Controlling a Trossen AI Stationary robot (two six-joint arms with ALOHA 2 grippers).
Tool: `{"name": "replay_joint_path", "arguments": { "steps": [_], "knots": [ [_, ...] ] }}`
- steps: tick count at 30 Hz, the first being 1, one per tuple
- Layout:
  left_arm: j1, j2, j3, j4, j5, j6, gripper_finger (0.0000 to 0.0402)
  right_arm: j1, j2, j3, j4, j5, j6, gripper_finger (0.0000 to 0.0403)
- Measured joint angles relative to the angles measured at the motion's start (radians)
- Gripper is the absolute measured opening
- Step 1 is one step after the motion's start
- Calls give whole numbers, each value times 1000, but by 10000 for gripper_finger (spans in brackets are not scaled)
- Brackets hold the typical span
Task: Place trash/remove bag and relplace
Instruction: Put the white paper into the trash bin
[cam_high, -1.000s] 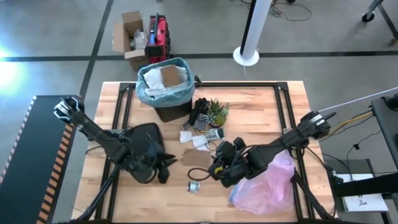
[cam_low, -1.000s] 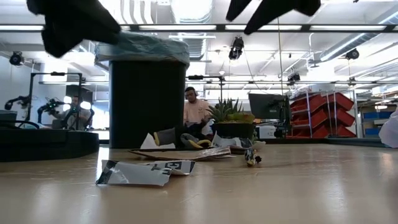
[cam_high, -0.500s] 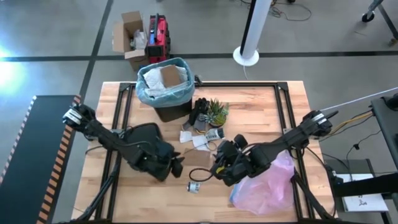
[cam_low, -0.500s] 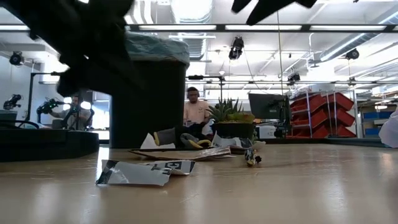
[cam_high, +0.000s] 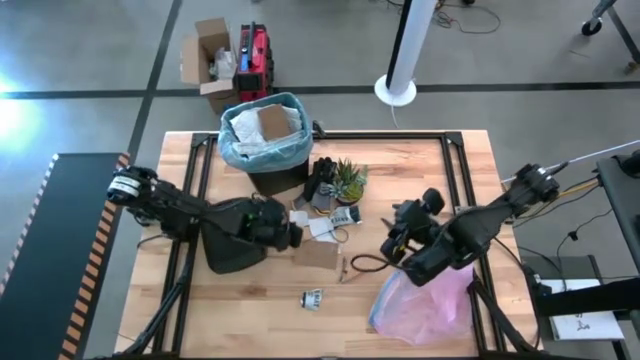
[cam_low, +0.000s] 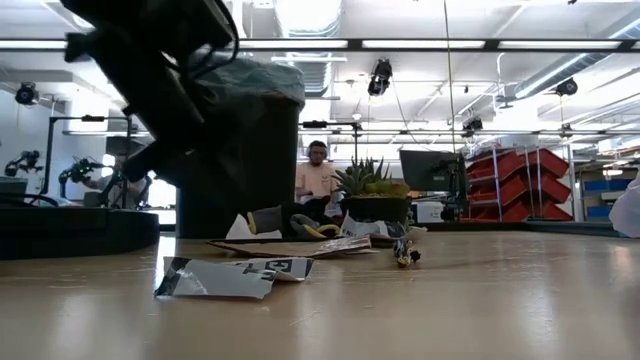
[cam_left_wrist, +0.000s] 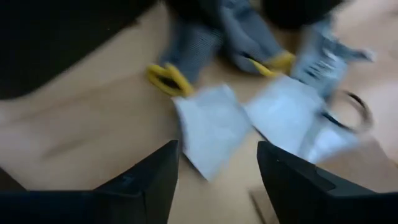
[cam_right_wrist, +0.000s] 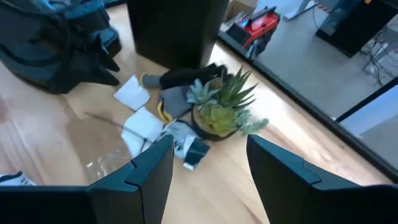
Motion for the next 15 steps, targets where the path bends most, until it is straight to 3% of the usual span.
{"name": "replay_joint_path", "arguments": {
  "steps": [5, 15],
  "knots": [
    [59, 21, -11, 4, -4, 0, 201, 0, -38, -2, -1, 7, -17, 190],
    [66, 162, -14, 117, 6, 6, 177, -2, -37, -3, 4, 8, -82, 190]
  ]
}}
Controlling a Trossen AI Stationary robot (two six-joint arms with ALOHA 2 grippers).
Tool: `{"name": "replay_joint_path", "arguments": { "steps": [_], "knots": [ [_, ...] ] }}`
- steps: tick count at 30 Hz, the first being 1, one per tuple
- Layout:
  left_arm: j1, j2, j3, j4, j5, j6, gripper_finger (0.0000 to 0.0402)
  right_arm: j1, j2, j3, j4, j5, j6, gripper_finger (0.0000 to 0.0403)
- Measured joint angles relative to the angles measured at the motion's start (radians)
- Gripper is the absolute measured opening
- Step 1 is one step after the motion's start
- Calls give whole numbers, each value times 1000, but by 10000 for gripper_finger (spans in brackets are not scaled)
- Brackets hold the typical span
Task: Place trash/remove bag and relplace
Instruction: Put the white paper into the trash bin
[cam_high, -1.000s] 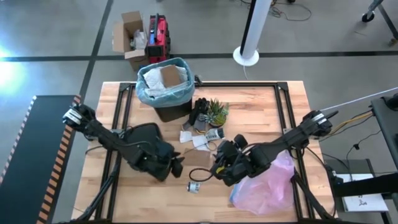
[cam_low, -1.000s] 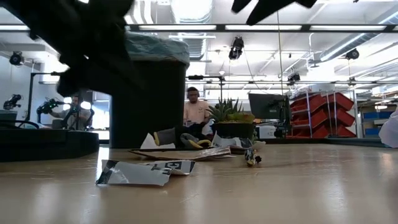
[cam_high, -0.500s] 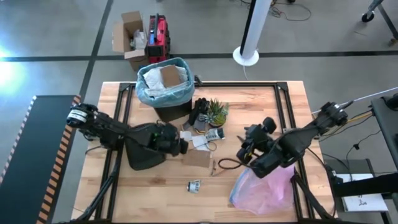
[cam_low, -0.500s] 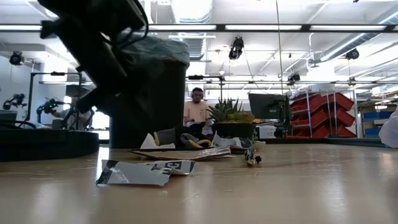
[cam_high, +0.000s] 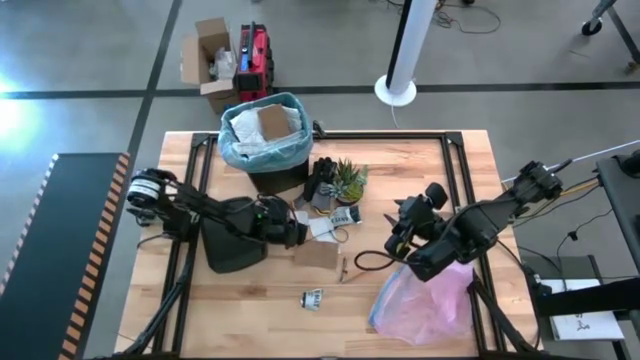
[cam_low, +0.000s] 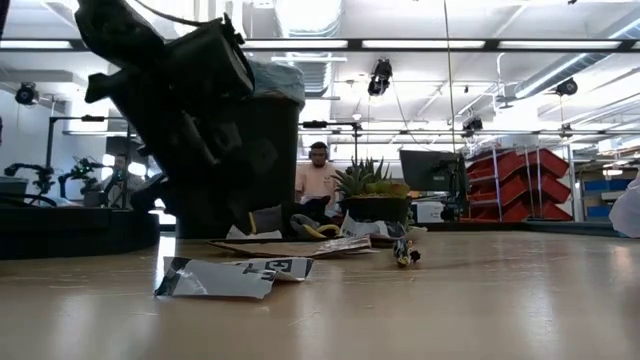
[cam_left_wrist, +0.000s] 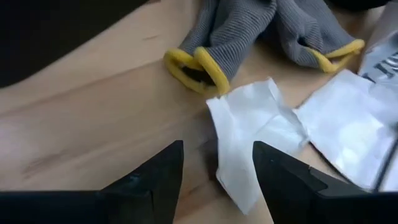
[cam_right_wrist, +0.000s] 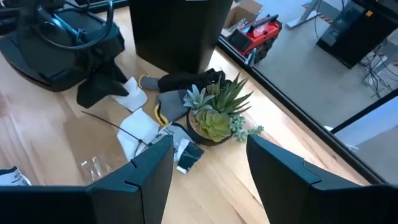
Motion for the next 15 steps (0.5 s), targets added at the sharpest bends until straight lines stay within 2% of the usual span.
{"name": "replay_joint_path", "arguments": {
  "steps": [8, 15],
  "knots": [
    [6, 14, 3, 13, -33, 14, 165, 0, 1, 0, 9, -2, 67, 190],
    [6, 22, 3, 88, -56, 37, 139, 0, 1, 0, 58, -4, 75, 190]
  ]
}}
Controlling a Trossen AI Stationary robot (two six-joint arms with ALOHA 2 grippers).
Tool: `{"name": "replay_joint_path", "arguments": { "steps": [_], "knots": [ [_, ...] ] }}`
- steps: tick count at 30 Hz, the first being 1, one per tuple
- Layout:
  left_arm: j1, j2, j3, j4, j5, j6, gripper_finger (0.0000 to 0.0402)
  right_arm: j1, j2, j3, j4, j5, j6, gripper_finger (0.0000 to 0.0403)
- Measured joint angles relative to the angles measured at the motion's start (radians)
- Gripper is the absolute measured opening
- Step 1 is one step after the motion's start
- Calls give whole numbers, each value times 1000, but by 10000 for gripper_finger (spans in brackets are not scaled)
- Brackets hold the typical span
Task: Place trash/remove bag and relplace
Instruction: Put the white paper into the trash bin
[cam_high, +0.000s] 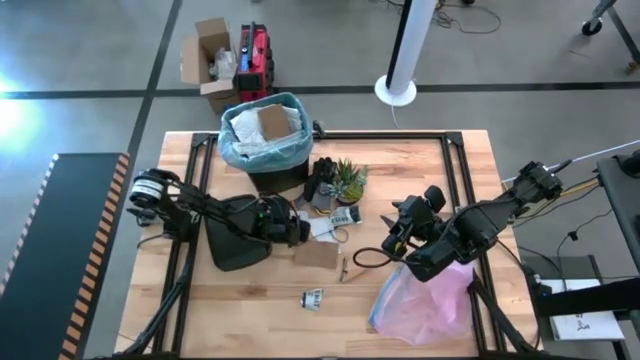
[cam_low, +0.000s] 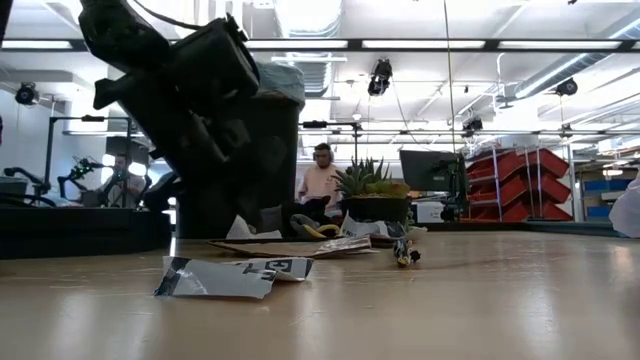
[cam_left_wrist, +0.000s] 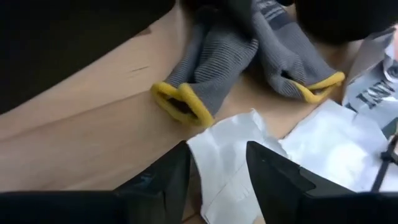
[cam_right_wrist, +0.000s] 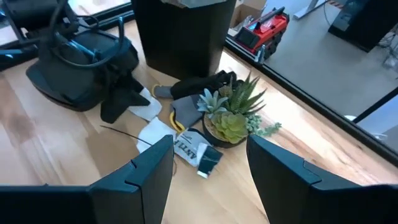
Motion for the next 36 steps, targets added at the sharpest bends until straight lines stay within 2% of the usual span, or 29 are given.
{"name": "replay_joint_path", "arguments": {
  "steps": [5, 11, 13, 17, 24, 32, 36],
  "knots": [
    [4, 1, 0, -37, 10, 86, 101, 0, 0, 0, 21, -5, 0, 190],
    [9, 1, 0, -90, 69, 86, 21, 0, 0, 0, 45, -6, 1, 190],
    [8, -3, 0, -91, 83, 82, 6, 0, 0, 0, 45, -7, 1, 190],
    [-9, -28, 23, -115, 130, 76, 6, 0, 0, 0, 46, -9, 1, 190],
    [-73, -112, 164, -247, 112, 145, 1, 0, 0, 0, 45, -32, -1, 190],
    [-153, -221, 353, -449, -53, 257, 1, -9, 0, -14, 44, -23, -62, 190],
    [-154, -260, 389, -463, -82, 333, 4, -27, 0, -46, 43, -24, -43, 190]
  ]
}}
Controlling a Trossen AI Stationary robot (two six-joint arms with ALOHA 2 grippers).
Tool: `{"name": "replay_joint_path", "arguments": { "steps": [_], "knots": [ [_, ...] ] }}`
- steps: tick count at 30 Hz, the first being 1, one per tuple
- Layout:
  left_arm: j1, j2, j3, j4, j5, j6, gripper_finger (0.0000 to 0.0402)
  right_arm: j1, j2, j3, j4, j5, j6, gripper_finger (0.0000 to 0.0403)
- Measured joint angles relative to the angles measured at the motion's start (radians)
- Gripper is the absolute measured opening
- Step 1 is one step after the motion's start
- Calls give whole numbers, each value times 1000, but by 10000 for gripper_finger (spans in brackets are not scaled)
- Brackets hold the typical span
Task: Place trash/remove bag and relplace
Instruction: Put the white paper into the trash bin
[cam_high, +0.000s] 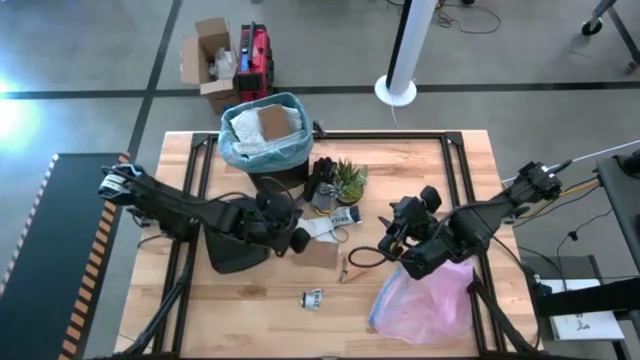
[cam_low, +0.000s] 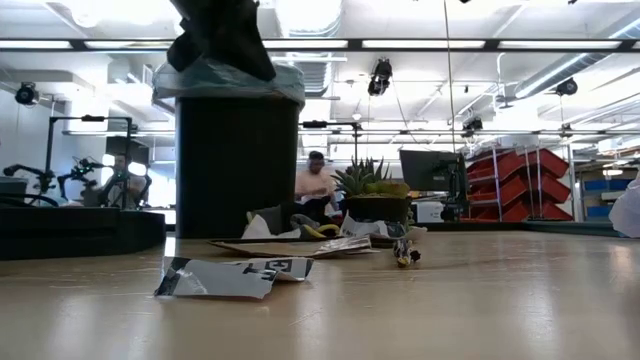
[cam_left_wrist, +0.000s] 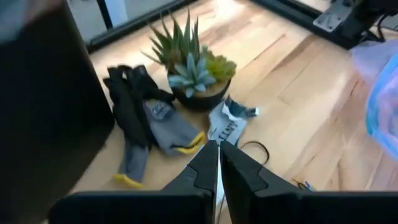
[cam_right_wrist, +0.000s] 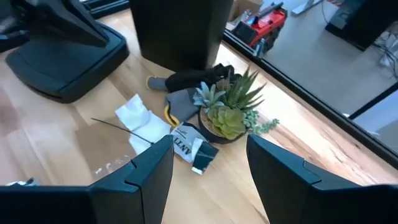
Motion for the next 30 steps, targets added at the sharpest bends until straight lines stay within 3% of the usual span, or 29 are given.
{"name": "replay_joint_path", "arguments": {
  "steps": [7, 9, 13, 17, 22, 30],
  "knots": [
    [1, 4, -32, 9, -23, -2, 14, -6, 0, -39, 3, -27, 52, 190],
    [8, 23, -55, 10, 35, -3, 27, -6, 0, -47, 2, -43, 62, 190],
    [57, 95, -84, 19, 242, -12, 79, -6, 0, -56, 4, -58, 70, 190],
    [97, 194, -83, 19, 268, -25, 149, -6, 0, -57, 4, -59, 70, 190],
    [168, 292, -81, 22, 419, -146, 223, -3, 0, -57, 6, -74, 70, 190],
    [206, 369, -81, 28, 415, -130, 274, -3, 0, -57, 8, -89, 70, 190]
  ]
}}
